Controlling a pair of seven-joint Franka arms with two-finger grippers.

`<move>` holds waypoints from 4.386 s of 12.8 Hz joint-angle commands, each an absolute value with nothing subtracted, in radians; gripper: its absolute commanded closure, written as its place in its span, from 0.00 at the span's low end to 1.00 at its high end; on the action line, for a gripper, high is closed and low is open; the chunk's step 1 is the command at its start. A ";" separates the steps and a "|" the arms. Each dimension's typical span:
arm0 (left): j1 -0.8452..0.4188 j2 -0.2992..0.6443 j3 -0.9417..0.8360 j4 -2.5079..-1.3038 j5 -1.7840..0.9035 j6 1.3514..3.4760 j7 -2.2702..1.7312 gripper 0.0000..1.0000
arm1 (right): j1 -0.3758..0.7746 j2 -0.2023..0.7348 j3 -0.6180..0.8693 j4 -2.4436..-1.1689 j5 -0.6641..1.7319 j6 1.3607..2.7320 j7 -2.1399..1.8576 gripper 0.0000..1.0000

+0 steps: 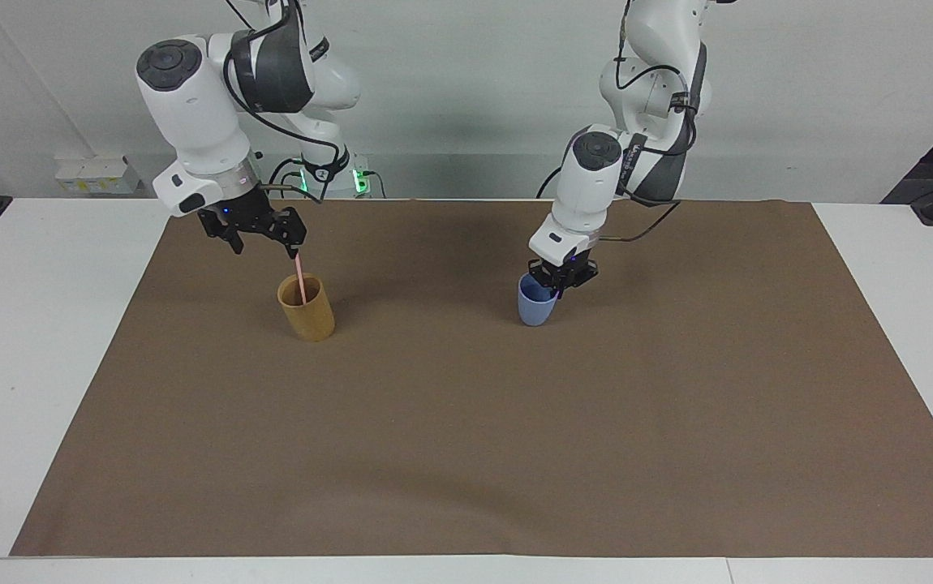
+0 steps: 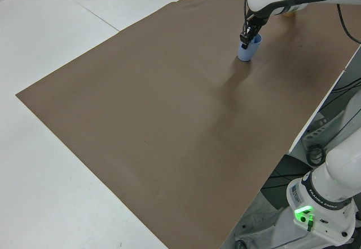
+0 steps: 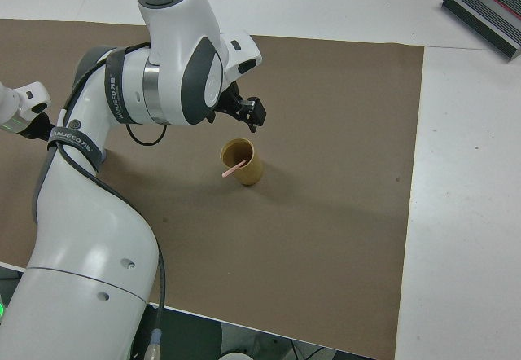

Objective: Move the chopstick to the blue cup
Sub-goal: 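Slide the blue cup toward the tan cup while the right gripper reaches the straw, then release the blue cup with the left gripper while the right gripper grasps the straw, then pull the pink straw up out of the tan cup with the right gripper, then carry the pink straw over the blue cup with the right gripper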

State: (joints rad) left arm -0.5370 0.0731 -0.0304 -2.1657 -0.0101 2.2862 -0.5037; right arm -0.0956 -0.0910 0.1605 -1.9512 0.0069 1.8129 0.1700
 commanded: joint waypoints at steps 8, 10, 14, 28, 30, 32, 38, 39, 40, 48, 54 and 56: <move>-0.519 -0.031 -0.008 -1.852 -0.003 1.840 -0.489 0.00 | -0.063 -0.199 0.163 -2.166 -0.002 1.861 0.098 0.06; -0.479 -0.051 -0.006 -1.778 0.005 1.743 -0.377 0.00 | -0.063 -0.206 0.163 -2.200 -0.002 1.864 0.089 0.16; -0.245 -0.075 0.005 -1.746 0.005 1.686 -0.006 0.00 | -0.064 -0.203 0.163 -2.195 0.000 1.865 0.087 0.66; -0.075 -0.100 0.011 -1.712 0.008 1.609 0.170 0.00 | -0.080 -0.195 0.103 -1.861 0.115 1.498 0.077 1.00; -0.074 -0.101 0.021 -1.712 0.009 1.605 0.173 0.00 | -0.078 -0.196 0.103 -1.804 0.146 1.427 0.089 1.00; -0.075 -0.101 0.058 -1.712 0.008 1.606 0.219 0.00 | -0.078 -0.198 0.100 -1.766 0.207 1.385 0.124 1.00; -0.075 -0.106 0.087 -1.712 0.008 1.600 0.242 0.00 | 0.061 -0.195 0.178 -1.743 0.354 1.508 0.513 1.00; -0.075 -0.106 0.087 -1.712 0.008 1.600 0.242 0.00 | 0.095 -0.193 0.187 -1.729 0.385 1.520 0.582 1.00; -0.075 -0.104 0.086 -1.712 0.008 1.600 0.241 0.00 | 0.124 -0.189 0.190 -1.712 0.402 1.526 0.632 1.00; -0.080 -0.104 0.081 -1.712 0.008 1.589 0.174 0.00 | 0.420 0.087 0.190 -1.510 0.445 1.685 1.076 1.00; -0.081 -0.106 0.078 -1.712 0.012 1.575 0.135 0.00 | 0.514 0.216 0.193 -1.496 0.489 1.858 1.204 1.00; -0.078 -0.106 0.078 -1.712 0.012 1.566 0.123 0.00 | 0.506 0.218 0.193 -1.514 0.494 1.855 1.203 1.00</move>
